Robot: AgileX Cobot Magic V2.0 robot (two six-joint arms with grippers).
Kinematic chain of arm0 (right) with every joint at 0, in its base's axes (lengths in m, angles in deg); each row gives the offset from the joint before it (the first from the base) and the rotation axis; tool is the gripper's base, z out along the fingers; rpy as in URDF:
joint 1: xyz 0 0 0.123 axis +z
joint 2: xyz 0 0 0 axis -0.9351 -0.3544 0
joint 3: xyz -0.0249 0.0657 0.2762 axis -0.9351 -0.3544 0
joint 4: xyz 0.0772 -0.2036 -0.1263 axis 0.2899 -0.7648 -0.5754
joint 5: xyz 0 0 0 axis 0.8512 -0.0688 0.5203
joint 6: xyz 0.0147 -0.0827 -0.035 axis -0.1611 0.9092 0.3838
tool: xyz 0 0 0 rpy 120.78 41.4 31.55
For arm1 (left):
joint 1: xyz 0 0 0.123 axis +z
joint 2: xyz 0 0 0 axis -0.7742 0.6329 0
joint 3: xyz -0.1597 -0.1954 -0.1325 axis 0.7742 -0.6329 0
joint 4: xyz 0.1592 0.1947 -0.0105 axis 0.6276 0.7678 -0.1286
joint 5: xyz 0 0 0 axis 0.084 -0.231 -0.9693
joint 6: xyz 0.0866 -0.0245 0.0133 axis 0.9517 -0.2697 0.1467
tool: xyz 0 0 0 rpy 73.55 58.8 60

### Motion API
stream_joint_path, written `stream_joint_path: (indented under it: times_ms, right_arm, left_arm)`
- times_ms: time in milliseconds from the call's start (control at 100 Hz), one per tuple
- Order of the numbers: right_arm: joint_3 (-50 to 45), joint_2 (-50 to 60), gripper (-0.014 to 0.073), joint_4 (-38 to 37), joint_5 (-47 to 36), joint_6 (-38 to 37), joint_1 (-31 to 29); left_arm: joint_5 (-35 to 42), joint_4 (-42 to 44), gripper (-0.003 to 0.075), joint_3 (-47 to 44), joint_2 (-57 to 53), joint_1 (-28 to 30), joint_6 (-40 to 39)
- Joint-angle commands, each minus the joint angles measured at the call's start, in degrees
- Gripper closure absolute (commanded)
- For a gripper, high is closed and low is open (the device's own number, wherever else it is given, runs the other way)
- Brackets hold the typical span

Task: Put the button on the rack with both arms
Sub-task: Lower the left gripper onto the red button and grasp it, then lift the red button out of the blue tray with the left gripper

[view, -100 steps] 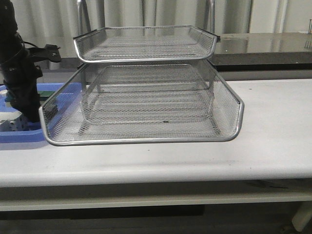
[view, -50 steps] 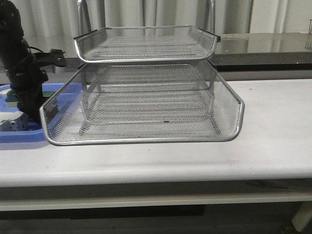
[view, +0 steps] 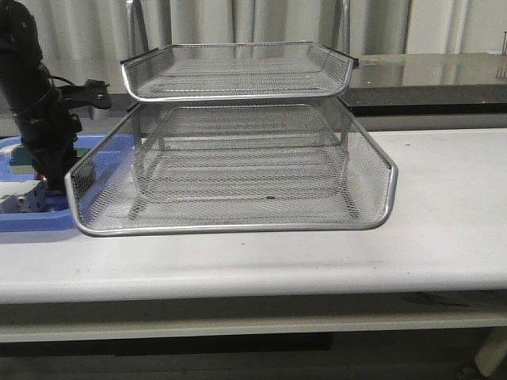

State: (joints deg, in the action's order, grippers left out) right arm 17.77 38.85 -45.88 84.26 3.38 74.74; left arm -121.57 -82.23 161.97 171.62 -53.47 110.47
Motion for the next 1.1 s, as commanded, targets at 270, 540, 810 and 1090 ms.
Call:
stream_joint_path:
  times_ms: [270, 540, 810, 1090]
  right_arm:
    - [1.91, -0.29, 0.0661, -1.32, -2.56, 0.10, -0.14]
    - [1.91, -0.29, 0.0661, -1.32, -2.44, 0.10, -0.14]
    - [1.91, -0.29, 0.0661, -1.32, -2.09, 0.10, -0.14]
    - [1.91, -0.29, 0.0661, -1.32, -2.09, 0.10, -0.14]
  left_arm:
    - [-10.94, -1.59, 0.0681, 11.13, -8.15, 3.10, -5.15]
    - [-19.16, -4.33, 0.0681, 13.43, -13.81, 6.37, -7.24]
    - [-19.16, -6.37, 0.0681, 12.36, -22.00, 6.74, -9.93]
    - [-19.16, -6.54, 0.0681, 2.57, -35.08, 5.06, -11.17]
